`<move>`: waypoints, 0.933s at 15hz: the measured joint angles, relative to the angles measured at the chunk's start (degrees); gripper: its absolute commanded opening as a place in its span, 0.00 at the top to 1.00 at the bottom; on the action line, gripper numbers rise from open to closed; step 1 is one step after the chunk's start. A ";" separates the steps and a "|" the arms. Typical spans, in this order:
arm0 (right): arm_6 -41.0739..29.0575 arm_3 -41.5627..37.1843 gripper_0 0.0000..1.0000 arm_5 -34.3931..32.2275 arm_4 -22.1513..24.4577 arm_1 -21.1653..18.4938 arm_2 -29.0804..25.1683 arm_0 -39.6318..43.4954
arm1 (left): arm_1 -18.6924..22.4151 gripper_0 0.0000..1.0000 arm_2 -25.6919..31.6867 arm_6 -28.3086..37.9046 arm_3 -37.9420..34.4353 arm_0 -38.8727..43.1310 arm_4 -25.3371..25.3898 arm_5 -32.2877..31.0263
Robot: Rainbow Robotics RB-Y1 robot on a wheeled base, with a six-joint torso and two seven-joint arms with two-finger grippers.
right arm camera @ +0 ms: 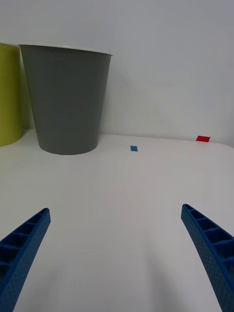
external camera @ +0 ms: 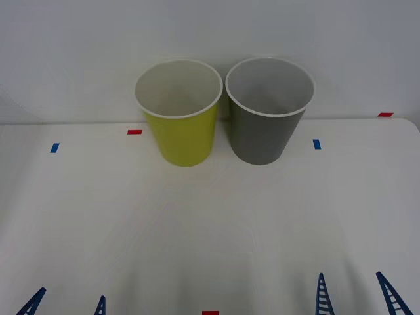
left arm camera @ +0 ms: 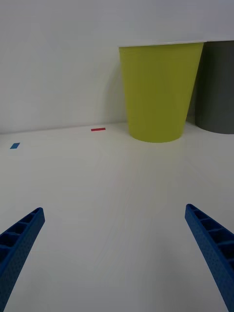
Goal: Put cans in the gray bin and PET bottles in the light green bin.
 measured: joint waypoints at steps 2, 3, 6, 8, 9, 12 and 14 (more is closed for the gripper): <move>0.00 0.00 0.07 0.00 0.00 0.00 0.00 0.00 | 0.00 0.00 0.00 0.00 0.00 0.00 0.00 0.00; 0.00 0.00 0.07 0.00 0.00 0.00 0.00 0.00 | 0.00 0.00 0.00 0.00 0.00 0.00 0.00 0.00; 0.00 0.00 0.07 0.00 0.00 0.00 0.00 0.00 | 0.00 0.00 0.00 0.00 0.00 0.00 0.00 0.00; 0.00 0.00 0.07 0.00 0.00 0.00 0.00 0.00 | 0.00 0.00 0.00 0.00 0.00 0.00 0.00 0.00; 0.00 0.00 0.07 0.00 0.00 0.00 0.00 0.00 | 0.00 0.00 0.00 0.00 0.00 0.00 0.00 0.00; 0.00 0.00 0.07 0.00 0.00 0.00 0.00 0.00 | 0.00 0.00 0.00 0.00 0.00 0.00 0.00 0.00; 0.00 0.00 0.07 0.00 0.00 0.00 0.00 0.00 | 0.00 0.00 0.00 0.00 0.00 0.00 0.00 0.00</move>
